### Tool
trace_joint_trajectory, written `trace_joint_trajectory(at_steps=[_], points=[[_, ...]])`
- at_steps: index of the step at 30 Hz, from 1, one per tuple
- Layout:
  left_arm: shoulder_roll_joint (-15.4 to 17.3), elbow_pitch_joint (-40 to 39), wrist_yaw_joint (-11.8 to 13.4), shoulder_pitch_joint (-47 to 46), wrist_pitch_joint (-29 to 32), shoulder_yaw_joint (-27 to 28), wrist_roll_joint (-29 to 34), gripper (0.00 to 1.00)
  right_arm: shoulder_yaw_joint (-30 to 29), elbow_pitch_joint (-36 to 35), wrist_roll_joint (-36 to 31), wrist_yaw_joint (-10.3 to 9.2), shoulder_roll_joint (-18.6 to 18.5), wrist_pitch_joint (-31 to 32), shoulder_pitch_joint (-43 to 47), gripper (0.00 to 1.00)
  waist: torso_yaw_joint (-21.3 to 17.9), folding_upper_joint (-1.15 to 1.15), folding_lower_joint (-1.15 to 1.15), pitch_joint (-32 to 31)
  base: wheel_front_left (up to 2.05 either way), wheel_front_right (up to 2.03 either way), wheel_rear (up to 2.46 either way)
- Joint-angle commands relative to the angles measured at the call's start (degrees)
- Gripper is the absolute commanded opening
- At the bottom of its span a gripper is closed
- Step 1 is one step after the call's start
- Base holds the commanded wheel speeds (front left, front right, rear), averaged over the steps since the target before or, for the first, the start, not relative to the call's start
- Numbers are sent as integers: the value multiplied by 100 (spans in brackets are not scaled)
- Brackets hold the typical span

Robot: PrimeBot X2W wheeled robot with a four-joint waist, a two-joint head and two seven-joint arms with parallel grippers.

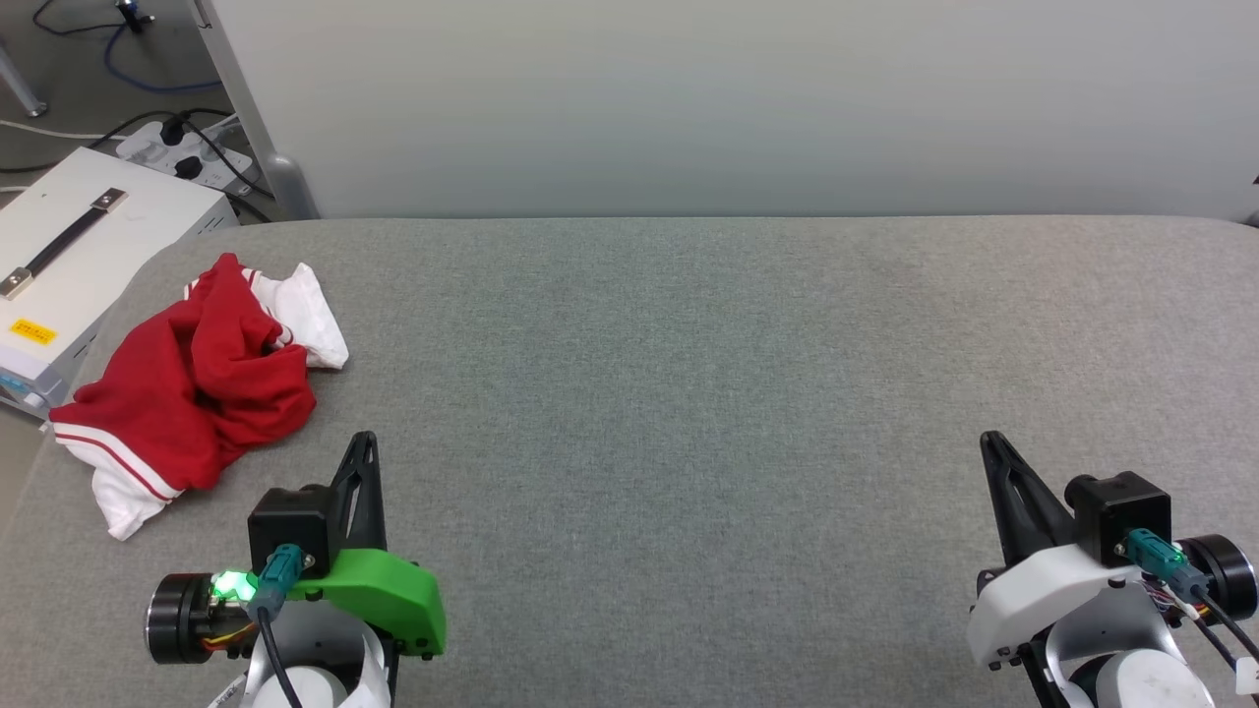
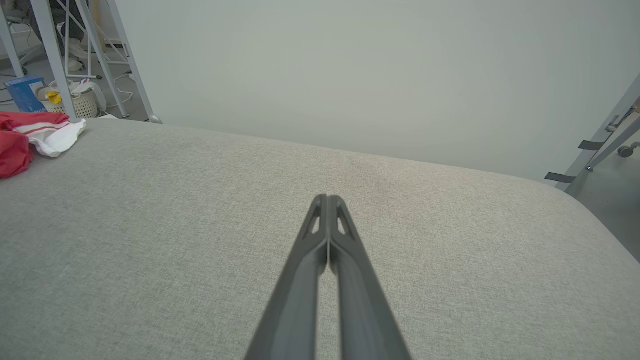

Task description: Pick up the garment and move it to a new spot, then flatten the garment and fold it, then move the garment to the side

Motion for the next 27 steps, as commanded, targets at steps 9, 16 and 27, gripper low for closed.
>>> trace_joint_trajectory(at_steps=[9, 16, 27], points=[[-30, -12, 26, 91, -4, 4, 55, 0, -9, -20, -57, -5, -6, 15, 59, 0, 0, 60, 0, 0, 0, 0, 0], [1, 2, 0, -2, -3, 0, -4, 100, 0, 4, 6, 0, 1, -2, 0, 100, 0, 0, 0, 0, 0, 0, 0], [-1, 92, -2, 10, -118, -9, -106, 100, -72, 73, 137, 0, 2, -117, 6, 100, 1, 5, 0, 5, 0, 0, 0]])
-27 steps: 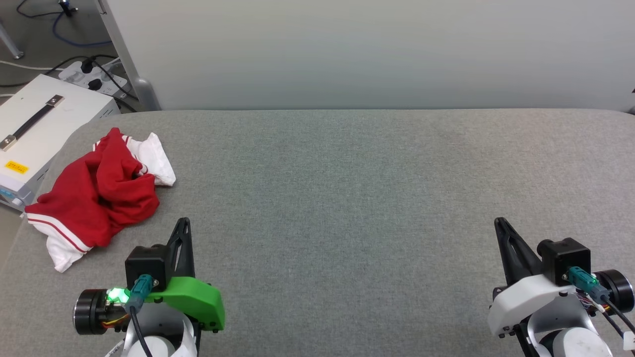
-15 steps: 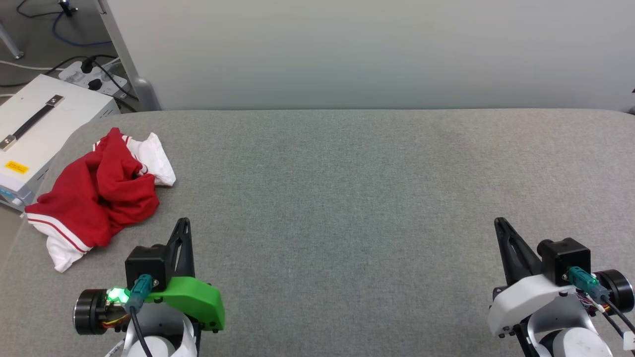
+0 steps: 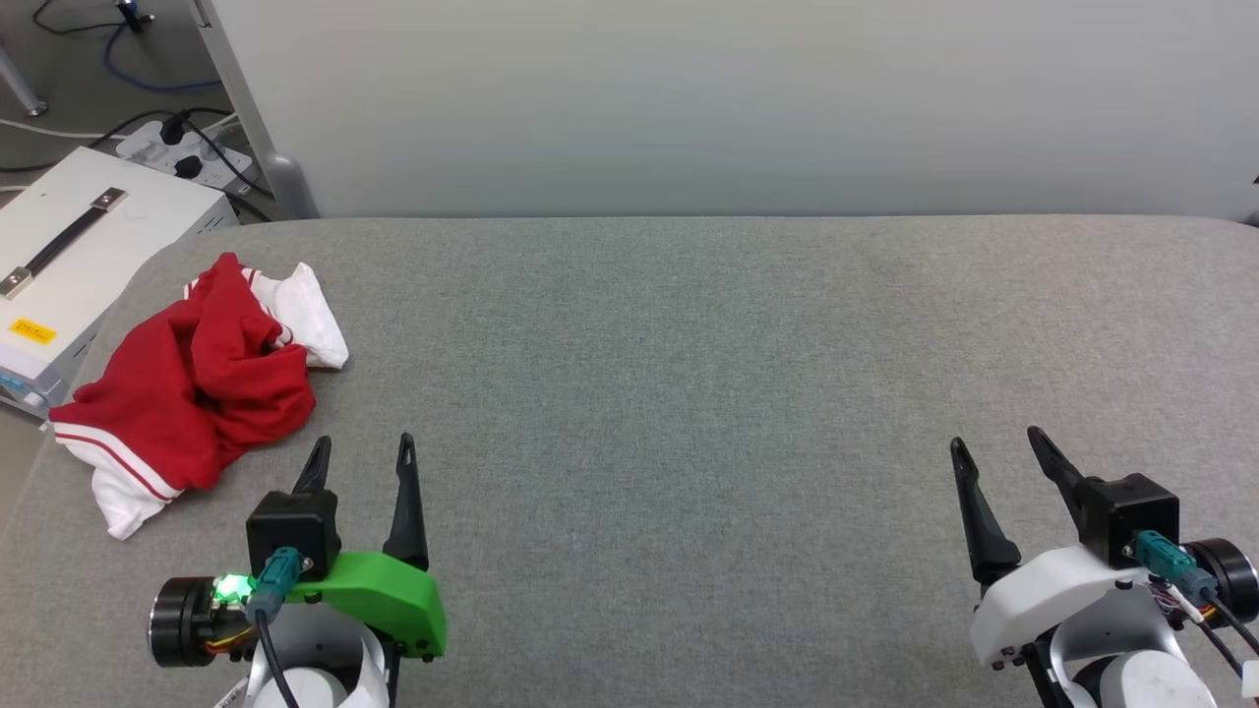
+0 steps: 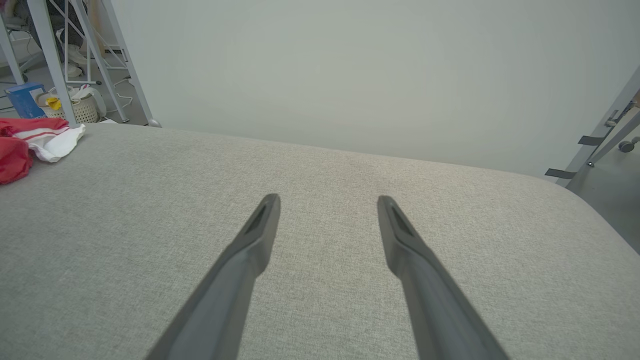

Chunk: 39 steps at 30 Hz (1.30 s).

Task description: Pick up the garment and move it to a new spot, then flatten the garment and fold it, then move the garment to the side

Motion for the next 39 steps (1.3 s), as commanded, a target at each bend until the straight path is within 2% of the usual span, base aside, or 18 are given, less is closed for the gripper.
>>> trace_joint_trajectory(at_steps=[1, 39], points=[[-3, 28, -3, 14, -67, -9, -32, 100, -26, 28, 63, 0, -2, -66, 5, 100, 0, 5, 0, 1, 0, 0, 0], [-12, 200, -79, 96, -519, -60, -403, 100, -61, 0, 528, -2, -4, -512, 37, 100, 7, 23, 0, -4, 0, 0, 0]])
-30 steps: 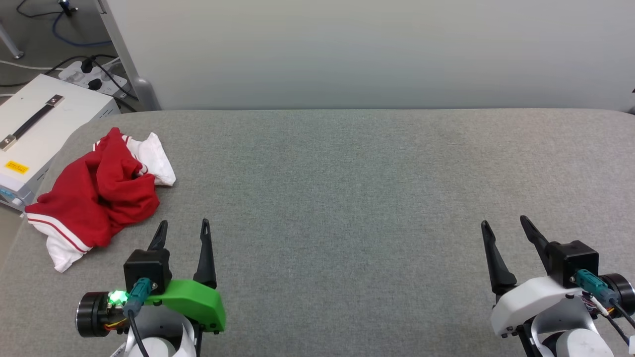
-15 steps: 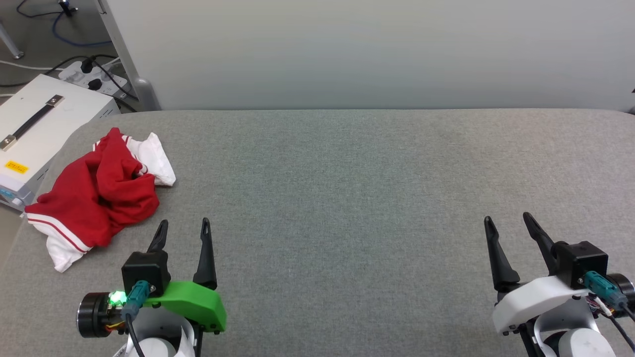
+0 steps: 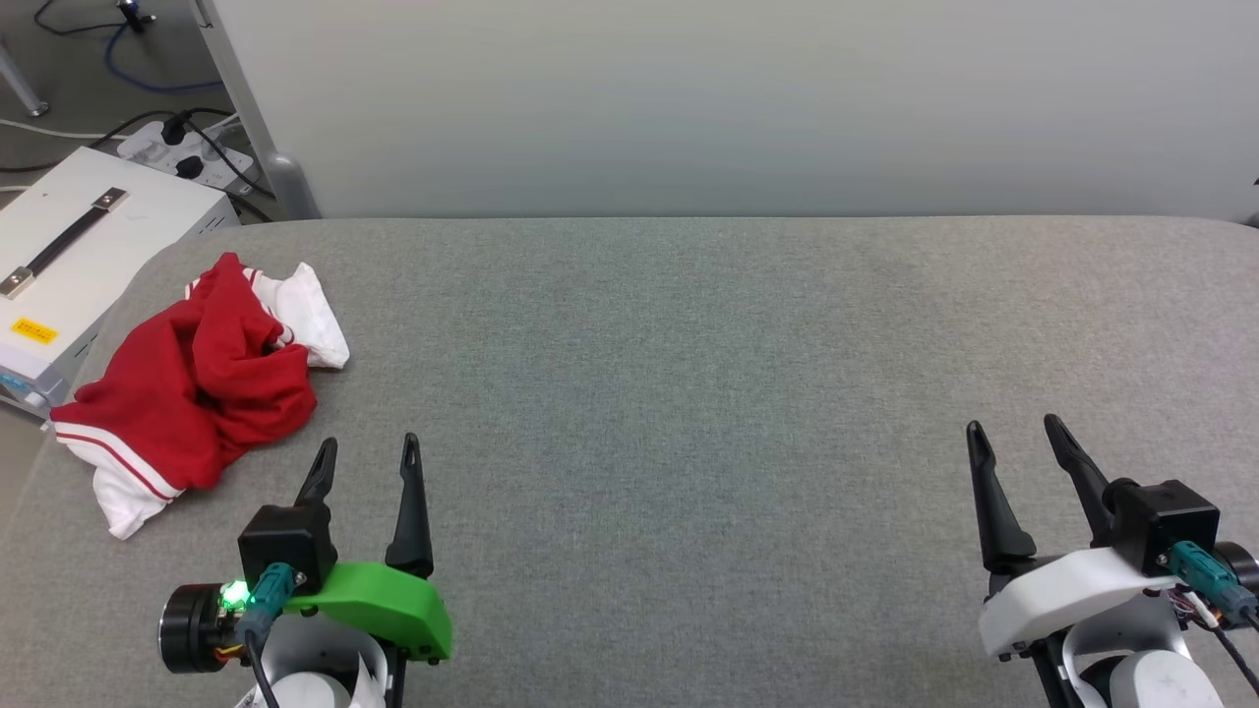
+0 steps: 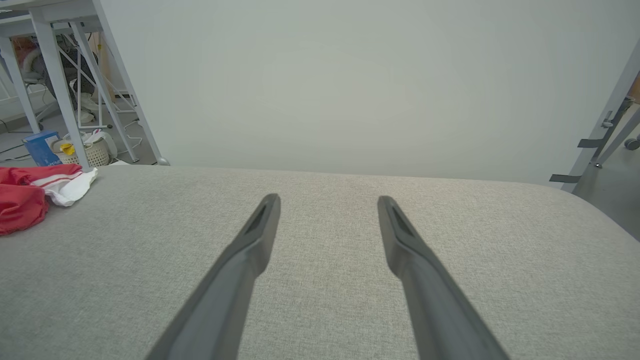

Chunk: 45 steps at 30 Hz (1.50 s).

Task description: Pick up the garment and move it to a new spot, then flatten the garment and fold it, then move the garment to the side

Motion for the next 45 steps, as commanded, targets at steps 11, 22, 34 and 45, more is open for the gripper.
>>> trace_joint_trajectory(at_steps=[11, 22, 34, 45], points=[[-15, 150, -36, 116, -178, -28, -149, 100, -12, 97, 114, -3, -6, -181, 42, 100, -3, 28, 0, 10, 0, 0, 0], [-18, 298, -55, 128, -322, -75, -294, 100, -4, 243, 229, -3, -7, -324, 37, 100, 0, 33, 0, 23, 0, 0, 0], [-21, 440, -77, 135, -464, -132, -442, 100, -32, 299, 305, -4, -8, -464, 30, 100, 32, 39, 0, 38, 0, 0, 0], [-25, 606, -84, 81, -654, -161, -625, 100, 95, 346, 594, -4, -9, -651, 40, 100, 546, 47, 0, 116, 0, 0, 0]])
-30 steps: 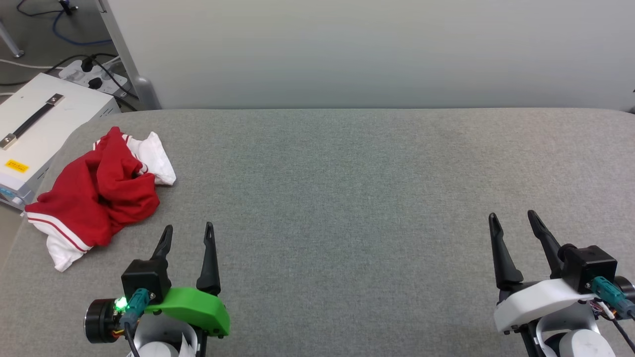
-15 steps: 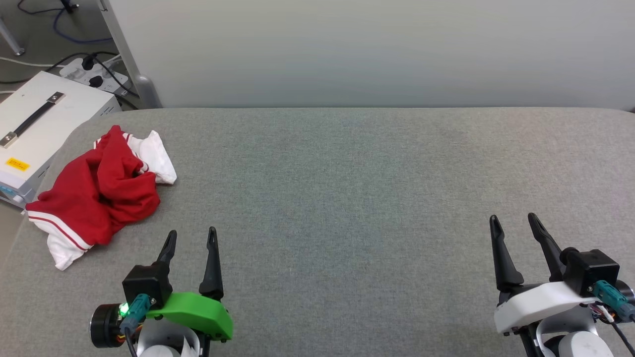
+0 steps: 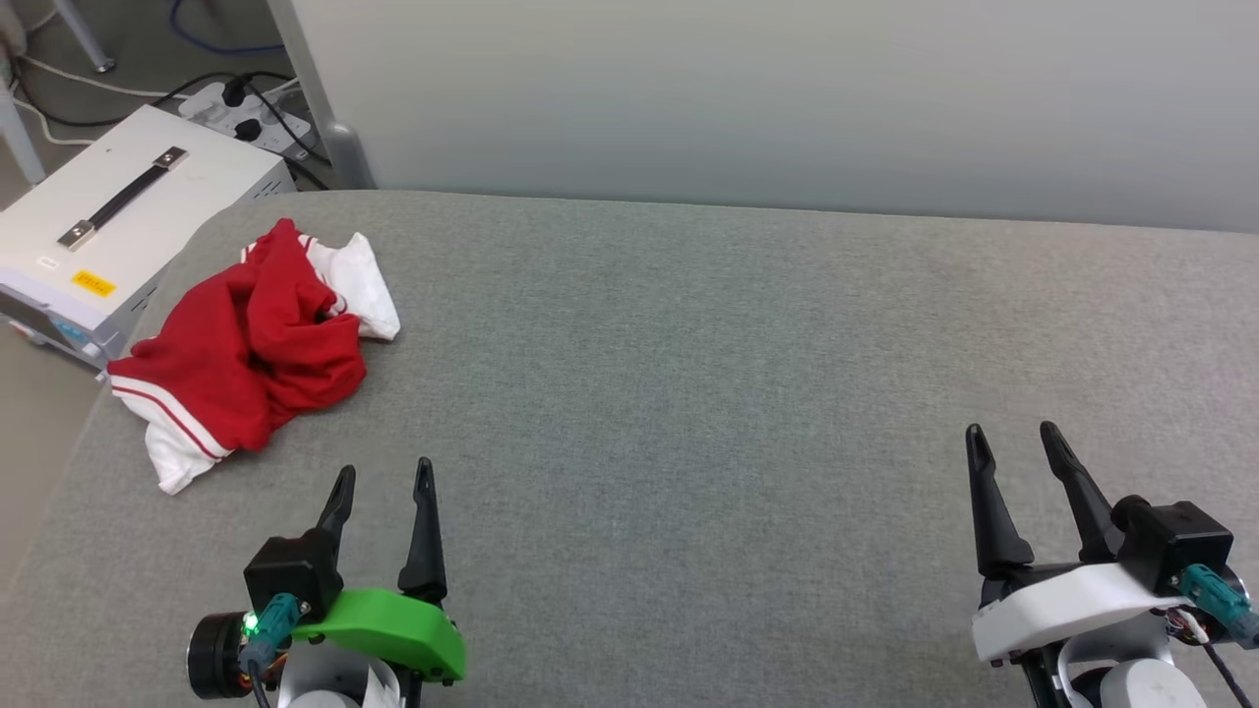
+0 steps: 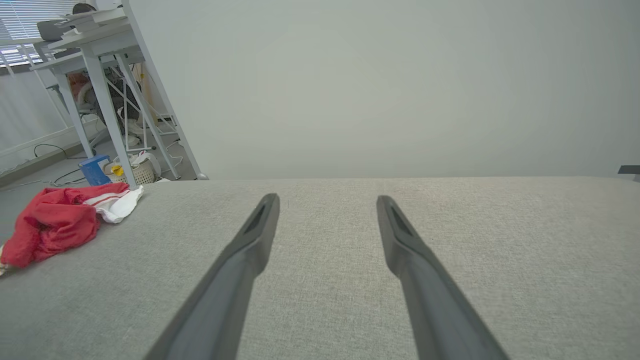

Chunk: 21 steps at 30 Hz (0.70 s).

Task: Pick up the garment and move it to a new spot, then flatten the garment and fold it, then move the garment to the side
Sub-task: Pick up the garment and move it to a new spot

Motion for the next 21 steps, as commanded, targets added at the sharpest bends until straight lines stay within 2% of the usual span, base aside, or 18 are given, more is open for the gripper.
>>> trace_joint_trajectory(at_steps=[1, 21], points=[[-23, 24, -29, 53, -72, 0, -76, 100, 25, 15, 71, -4, -10, -59, 45, 100, 185, 47, 0, 16, 0, 0, 0], [-28, 156, -79, 117, -311, -103, -132, 100, 286, 166, 350, -5, -11, -295, 86, 100, 1723, 56, 0, -59, 0, 0, 0]])
